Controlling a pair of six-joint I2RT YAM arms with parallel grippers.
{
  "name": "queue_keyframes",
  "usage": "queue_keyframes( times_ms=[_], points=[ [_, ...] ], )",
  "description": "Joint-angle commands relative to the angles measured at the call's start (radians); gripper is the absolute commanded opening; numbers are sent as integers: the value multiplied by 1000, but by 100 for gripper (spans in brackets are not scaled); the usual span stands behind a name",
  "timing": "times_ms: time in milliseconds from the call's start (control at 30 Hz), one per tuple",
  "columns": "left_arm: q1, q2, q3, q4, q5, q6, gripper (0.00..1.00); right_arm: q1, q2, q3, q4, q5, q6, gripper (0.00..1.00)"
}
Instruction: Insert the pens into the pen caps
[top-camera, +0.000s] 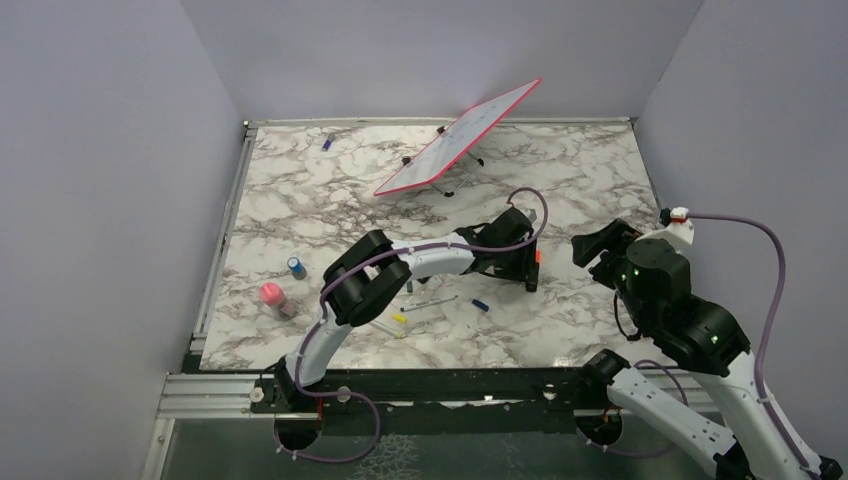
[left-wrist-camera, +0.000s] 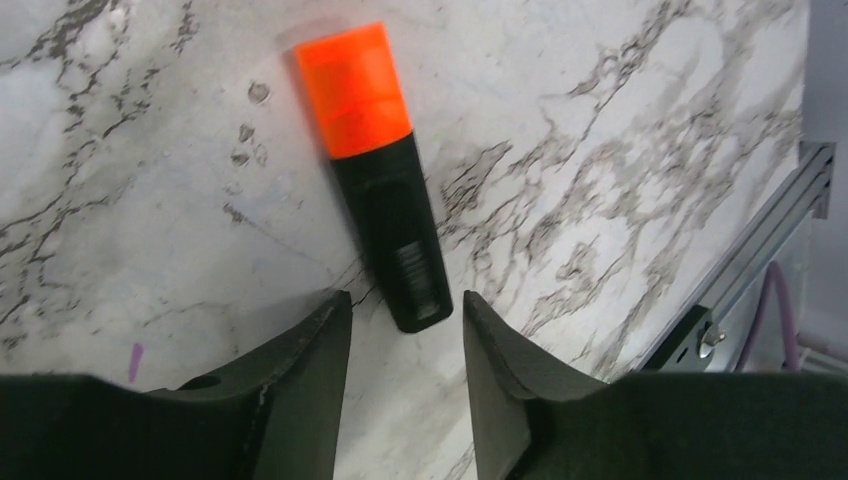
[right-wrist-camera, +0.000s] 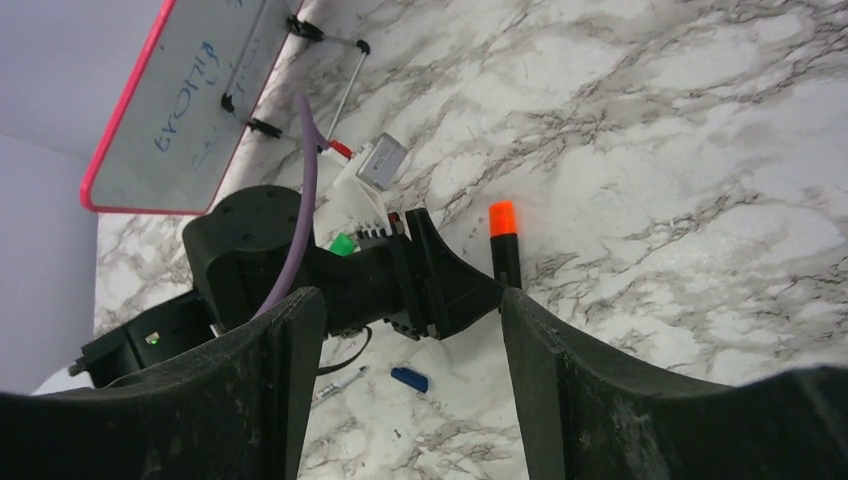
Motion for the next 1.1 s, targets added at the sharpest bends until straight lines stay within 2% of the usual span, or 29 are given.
queue_keyframes(
  times_ms=[0, 167, 300, 467, 667, 733, 967, 1067],
  points=[
    [12, -119, -13, -88, -52, 88, 48, 5, -12, -51, 62, -77, 20, 69],
    [14, -307, -198, -91, -206, 114, 60, 5, 34, -114, 94, -179, 24, 69],
    [16, -459, -348, -116, -335, 155, 64, 5, 104, -157, 131, -278, 10, 70],
    [39, -576, -467, -192, -486, 219, 70, 5, 171, -225, 244, -379, 10, 71],
    [148, -647, -540, -212, -501, 293, 82, 5, 263, -272, 340, -435, 51, 69],
    [185, -641, -539, -208, -475, 320, 82, 5, 289, -278, 345, -439, 73, 69],
    [247, -564, -519, -182, -349, 388, 56, 5, 339, -321, 431, -469, 114, 66],
    [247, -545, -511, -179, -283, 420, 55, 5, 345, -335, 436, -479, 145, 64]
  ],
)
